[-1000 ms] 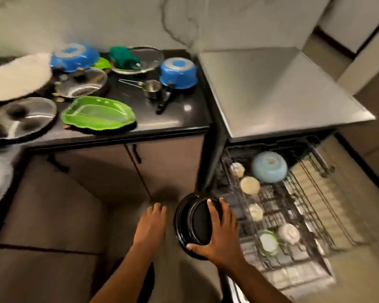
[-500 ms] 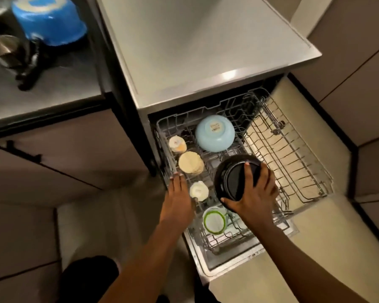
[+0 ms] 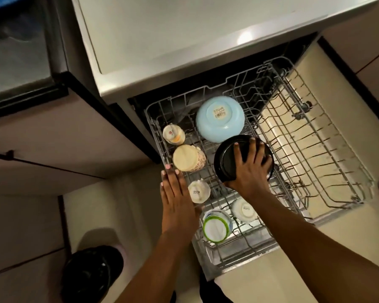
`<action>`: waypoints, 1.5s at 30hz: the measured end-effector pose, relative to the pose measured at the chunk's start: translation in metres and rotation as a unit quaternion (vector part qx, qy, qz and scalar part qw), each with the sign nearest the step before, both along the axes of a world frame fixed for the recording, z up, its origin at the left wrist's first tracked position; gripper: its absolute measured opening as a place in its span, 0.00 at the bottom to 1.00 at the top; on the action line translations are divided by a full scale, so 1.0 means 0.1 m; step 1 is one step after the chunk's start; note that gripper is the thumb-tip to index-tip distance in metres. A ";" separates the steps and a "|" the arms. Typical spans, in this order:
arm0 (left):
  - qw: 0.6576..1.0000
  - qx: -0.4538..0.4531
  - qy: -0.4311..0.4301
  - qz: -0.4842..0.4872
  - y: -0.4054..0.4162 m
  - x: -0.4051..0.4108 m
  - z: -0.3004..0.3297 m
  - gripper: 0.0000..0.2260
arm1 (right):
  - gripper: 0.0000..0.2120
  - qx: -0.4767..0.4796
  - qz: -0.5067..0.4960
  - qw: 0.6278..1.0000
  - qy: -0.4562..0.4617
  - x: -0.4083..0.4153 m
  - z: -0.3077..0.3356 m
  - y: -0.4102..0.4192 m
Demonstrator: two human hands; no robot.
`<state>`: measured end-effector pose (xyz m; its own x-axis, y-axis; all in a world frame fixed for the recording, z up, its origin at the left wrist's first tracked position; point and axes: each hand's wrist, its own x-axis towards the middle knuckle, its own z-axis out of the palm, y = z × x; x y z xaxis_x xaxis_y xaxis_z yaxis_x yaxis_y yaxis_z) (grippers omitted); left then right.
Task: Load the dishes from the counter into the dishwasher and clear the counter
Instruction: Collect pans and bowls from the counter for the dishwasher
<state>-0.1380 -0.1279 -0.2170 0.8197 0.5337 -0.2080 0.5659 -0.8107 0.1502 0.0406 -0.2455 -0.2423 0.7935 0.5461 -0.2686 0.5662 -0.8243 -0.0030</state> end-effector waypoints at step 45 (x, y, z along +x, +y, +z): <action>0.996 -0.003 -0.045 0.074 0.63 -1.50 0.56 0.31 | 0.14 0.302 0.117 0.945 0.034 -2.42 0.89 0.30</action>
<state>-0.2881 -0.0650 -0.1613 0.7471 0.6496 -0.1410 0.6638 -0.7179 0.2098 -0.2012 -0.2154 -0.1532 0.6245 0.7742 0.1032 0.7143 -0.5127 -0.4763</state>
